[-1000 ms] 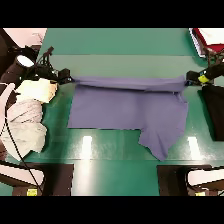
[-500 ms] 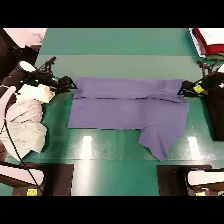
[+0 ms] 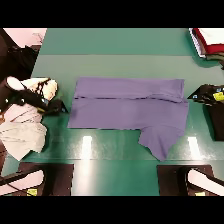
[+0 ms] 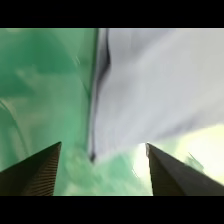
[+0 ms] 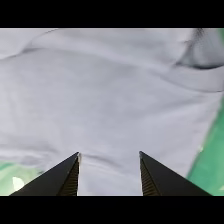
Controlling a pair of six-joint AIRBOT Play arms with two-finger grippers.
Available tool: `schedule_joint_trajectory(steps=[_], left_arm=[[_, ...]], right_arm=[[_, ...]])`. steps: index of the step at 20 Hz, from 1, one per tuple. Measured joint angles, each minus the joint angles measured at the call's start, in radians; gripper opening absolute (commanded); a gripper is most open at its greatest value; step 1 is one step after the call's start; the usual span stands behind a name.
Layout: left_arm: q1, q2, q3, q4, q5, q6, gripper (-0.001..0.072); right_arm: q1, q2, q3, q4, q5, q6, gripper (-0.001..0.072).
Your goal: Fold the shirts.
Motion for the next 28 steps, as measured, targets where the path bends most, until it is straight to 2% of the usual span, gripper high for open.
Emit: schedule_joint_trajectory(steps=[4, 5, 6, 11, 13, 15, 16, 17, 18, 19, 24, 28], left_arm=[[0.002, 0.04, -0.175, -0.054, 0.057, 0.023, 0.0598], [0.004, 0.046, -0.195, -0.077, 0.066, 0.028, 0.0598], [0.004, 0.049, -0.213, -0.105, 0.075, 0.034, 0.0598], [0.002, 0.053, -0.25, -0.209, 0.132, 0.063, 0.0593], [0.001, 0.053, -0.255, -0.222, 0.172, 0.07, 0.0205], [0.004, 0.054, -0.256, -0.233, 0.192, 0.072, 0.0114], [0.001, 0.054, -0.256, -0.244, 0.191, 0.072, 0.0022], [0.002, 0.055, -0.253, -0.246, 0.189, 0.076, 0.0022], [0.003, 0.055, -0.246, -0.253, 0.189, 0.079, 0.0022], [0.003, 0.055, -0.237, -0.258, 0.183, 0.083, 0.0021], [0.003, 0.055, -0.163, -0.266, 0.165, 0.101, 0.0021], [0.003, 0.055, -0.116, -0.268, 0.159, 0.105, 0.0022]], right_arm=[[-0.009, 0.071, -0.087, 0.045, -0.018, -0.021, 0.042], [-0.01, 0.08, -0.097, 0.05, -0.019, -0.023, 0.0336], [-0.01, 0.087, -0.105, 0.056, -0.022, -0.025, 0.0298], [-0.011, 0.1, -0.121, 0.05, -0.019, -0.029, 0.0298], [-0.011, 0.101, -0.123, 0.014, 0.0, -0.029, 0.0301], [-0.013, 0.102, -0.124, -0.042, 0.019, -0.014, 0.0307], [-0.017, 0.103, -0.127, -0.075, 0.037, 0.0, 0.0309], [-0.022, 0.103, -0.135, -0.099, 0.05, 0.009, 0.0348], [-0.031, 0.104, -0.152, -0.124, 0.064, 0.023, 0.0468], [-0.044, 0.104, -0.179, -0.143, 0.077, 0.034, 0.0535], [-0.109, 0.104, -0.407, -0.171, 0.08, 0.077, 0.0494], [-0.111, 0.104, -0.579, -0.079, 0.002, 0.082, 0.0481]])
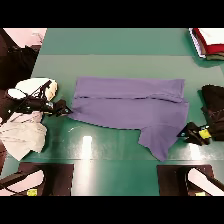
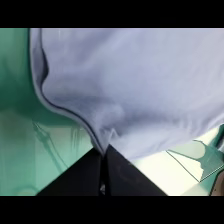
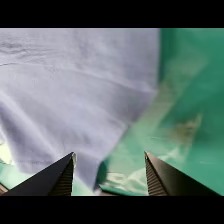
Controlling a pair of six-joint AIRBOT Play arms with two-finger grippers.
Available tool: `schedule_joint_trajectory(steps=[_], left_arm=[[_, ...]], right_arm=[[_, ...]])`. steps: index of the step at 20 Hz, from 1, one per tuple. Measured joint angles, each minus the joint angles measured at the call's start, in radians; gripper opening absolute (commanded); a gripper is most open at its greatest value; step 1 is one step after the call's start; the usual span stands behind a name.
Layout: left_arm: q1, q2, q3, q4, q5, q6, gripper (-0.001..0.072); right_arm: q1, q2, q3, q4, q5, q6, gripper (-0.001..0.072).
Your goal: Fold the shirts.
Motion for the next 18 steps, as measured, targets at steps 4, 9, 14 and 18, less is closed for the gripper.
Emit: schedule_joint_trajectory(steps=[4, 9, 14, 18], left_arm=[[0.0, 0.0, 0.016, 0.0, -0.005, 0.001, 0.0022], [0.0, 0.0, 0.021, 0.003, -0.049, 0.002, 0.002], [0.0, 0.086, 0.023, 0.109, -0.137, -0.025, 0.0021], [0.0, 0.243, 0.01, 0.185, -0.251, -0.066, 0.0021]], right_arm=[[0.075, 0.002, -0.069, 0.07, -0.067, -0.004, 0.0279], [0.158, 0.004, -0.041, 0.075, -0.119, -0.01, 0.0017], [0.174, 0.124, 0.05, 0.012, -0.002, -0.034, 0.0016], [0.178, 0.304, 0.087, -0.114, 0.116, -0.043, 0.0016]])
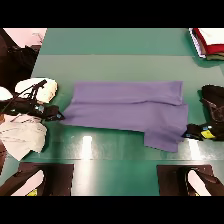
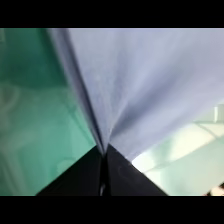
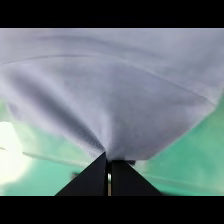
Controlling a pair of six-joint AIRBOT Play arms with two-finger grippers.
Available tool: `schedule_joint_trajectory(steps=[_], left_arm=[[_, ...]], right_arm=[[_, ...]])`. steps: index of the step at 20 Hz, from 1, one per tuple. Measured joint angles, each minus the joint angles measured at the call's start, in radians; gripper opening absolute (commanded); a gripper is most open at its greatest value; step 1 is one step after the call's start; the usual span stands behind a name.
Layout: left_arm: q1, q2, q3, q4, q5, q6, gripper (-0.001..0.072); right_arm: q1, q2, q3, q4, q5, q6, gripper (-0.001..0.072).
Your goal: Fold the shirts.
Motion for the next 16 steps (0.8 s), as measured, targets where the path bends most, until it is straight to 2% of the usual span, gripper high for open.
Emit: schedule_joint_trajectory(steps=[4, 7, 10, 16], left_arm=[[0.0, 0.137, -0.052, 0.027, -0.09, -0.075, 0.0022], [0.0, 0.17, -0.067, 0.027, -0.04, -0.114, 0.0021], [0.0, 0.169, -0.071, -0.002, 0.089, -0.134, 0.0021], [-0.001, 0.036, -0.073, -0.087, 0.307, -0.121, 0.0021]], right_arm=[[0.001, 0.163, 0.011, -0.057, 0.04, -0.004, 0.0016], [0.002, 0.194, 0.05, -0.064, -0.008, -0.005, 0.0015], [0.002, 0.103, 0.137, -0.054, -0.066, -0.016, 0.0015], [0.061, -0.242, 0.373, -0.024, -0.171, -0.039, 0.0016]])
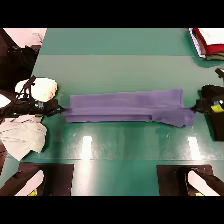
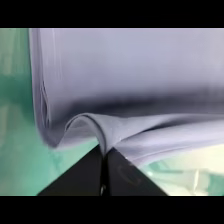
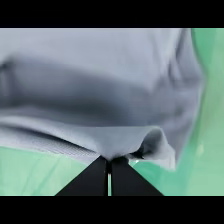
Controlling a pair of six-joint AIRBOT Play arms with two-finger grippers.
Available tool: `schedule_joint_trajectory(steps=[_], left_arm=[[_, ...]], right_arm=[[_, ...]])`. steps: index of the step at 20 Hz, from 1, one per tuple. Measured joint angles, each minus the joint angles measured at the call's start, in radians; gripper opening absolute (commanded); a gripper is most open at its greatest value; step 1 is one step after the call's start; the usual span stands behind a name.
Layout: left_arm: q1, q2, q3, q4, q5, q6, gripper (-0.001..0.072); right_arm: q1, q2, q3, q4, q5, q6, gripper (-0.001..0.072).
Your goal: Fold the shirts.
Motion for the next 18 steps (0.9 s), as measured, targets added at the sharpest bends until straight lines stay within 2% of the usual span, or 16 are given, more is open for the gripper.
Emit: schedule_joint_trajectory(steps=[5, 10, 11, 12, 13, 14, 18], left_arm=[[0.0, -0.158, 0.0, -0.134, 0.148, 0.072, 0.0022], [0.0, -0.257, 0.046, -0.197, 0.219, 0.122, 0.0026], [-0.002, -0.266, 0.064, -0.201, 0.225, 0.132, 0.0174], [-0.006, -0.274, 0.085, -0.203, 0.236, 0.14, 0.0346], [-0.008, -0.279, 0.103, -0.204, 0.244, 0.144, 0.042], [-0.011, -0.283, 0.121, -0.208, 0.251, 0.149, 0.0426], [-0.016, -0.29, 0.182, -0.211, 0.261, 0.159, 0.0424]], right_arm=[[0.071, -0.253, 0.193, 0.003, -0.035, -0.003, 0.0017], [0.101, -0.423, 0.347, 0.022, -0.049, 0.014, 0.0018], [0.1, -0.443, 0.365, 0.031, -0.054, 0.024, 0.0035], [0.098, -0.46, 0.38, 0.04, -0.061, 0.032, 0.0197], [0.095, -0.472, 0.389, 0.049, -0.069, 0.036, 0.0449], [0.09, -0.48, 0.397, 0.062, -0.078, 0.039, 0.0513], [0.048, -0.496, 0.412, 0.114, -0.081, 0.046, 0.0513]])
